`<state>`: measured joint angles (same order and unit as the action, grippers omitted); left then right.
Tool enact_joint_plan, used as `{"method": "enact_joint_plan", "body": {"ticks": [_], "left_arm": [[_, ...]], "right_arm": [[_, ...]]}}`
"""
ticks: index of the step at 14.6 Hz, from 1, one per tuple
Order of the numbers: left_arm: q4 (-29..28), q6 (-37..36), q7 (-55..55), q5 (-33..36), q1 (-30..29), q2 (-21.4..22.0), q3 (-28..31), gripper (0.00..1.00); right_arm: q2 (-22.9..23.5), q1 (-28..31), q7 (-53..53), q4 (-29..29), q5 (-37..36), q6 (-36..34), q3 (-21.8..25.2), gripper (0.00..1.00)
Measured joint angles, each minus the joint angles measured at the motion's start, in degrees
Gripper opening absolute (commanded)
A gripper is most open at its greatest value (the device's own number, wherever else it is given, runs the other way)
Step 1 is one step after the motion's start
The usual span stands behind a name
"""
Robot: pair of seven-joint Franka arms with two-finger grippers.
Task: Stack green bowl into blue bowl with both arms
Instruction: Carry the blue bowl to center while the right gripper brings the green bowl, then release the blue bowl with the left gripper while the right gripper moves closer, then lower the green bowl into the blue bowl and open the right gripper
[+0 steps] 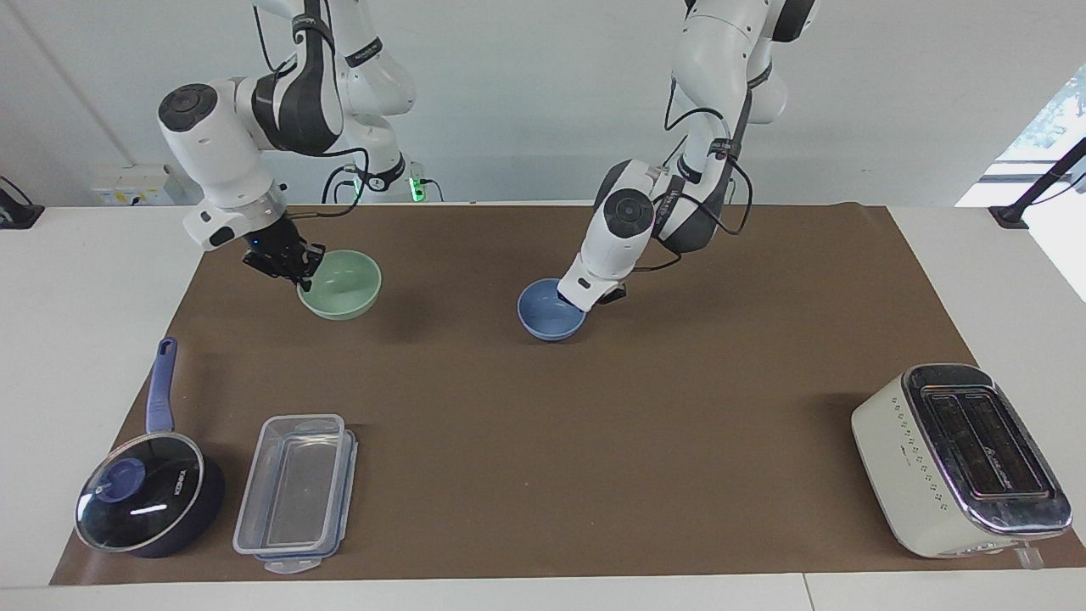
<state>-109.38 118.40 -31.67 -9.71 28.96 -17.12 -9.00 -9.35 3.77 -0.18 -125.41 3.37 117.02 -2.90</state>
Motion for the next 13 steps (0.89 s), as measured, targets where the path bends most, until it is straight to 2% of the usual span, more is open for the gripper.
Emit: {"method": "enact_joint_plan", "body": {"ticks": [3, 5, 8, 13], "left_arm": [[0.6, -0.2, 0.0, 0.0, -0.5, 0.6, 0.4, 1.00], [1.9, -3.1, 0.1, 0.0, -3.4, 3.0, 0.6, 1.00], [6.0, -11.2, 4.5, 0.1, -11.6, 6.9, 1.3, 1.00], [8.0, -19.1, 24.3, 4.1, -26.0, 10.3, 1.9, 1.00]], "right_arm": [[0.0, -5.2, 1.7, 0.3, 5.0, 0.2, -0.2, 0.00], [0.1, -9.0, 2.1, 0.3, 6.8, 1.5, -0.3, 0.00], [1.6, -16.3, 7.4, 0.2, 7.6, 5.8, -0.3, 0.00], [8.6, -28.2, 15.8, -0.1, 8.0, 18.9, -0.4, 0.00]]}}
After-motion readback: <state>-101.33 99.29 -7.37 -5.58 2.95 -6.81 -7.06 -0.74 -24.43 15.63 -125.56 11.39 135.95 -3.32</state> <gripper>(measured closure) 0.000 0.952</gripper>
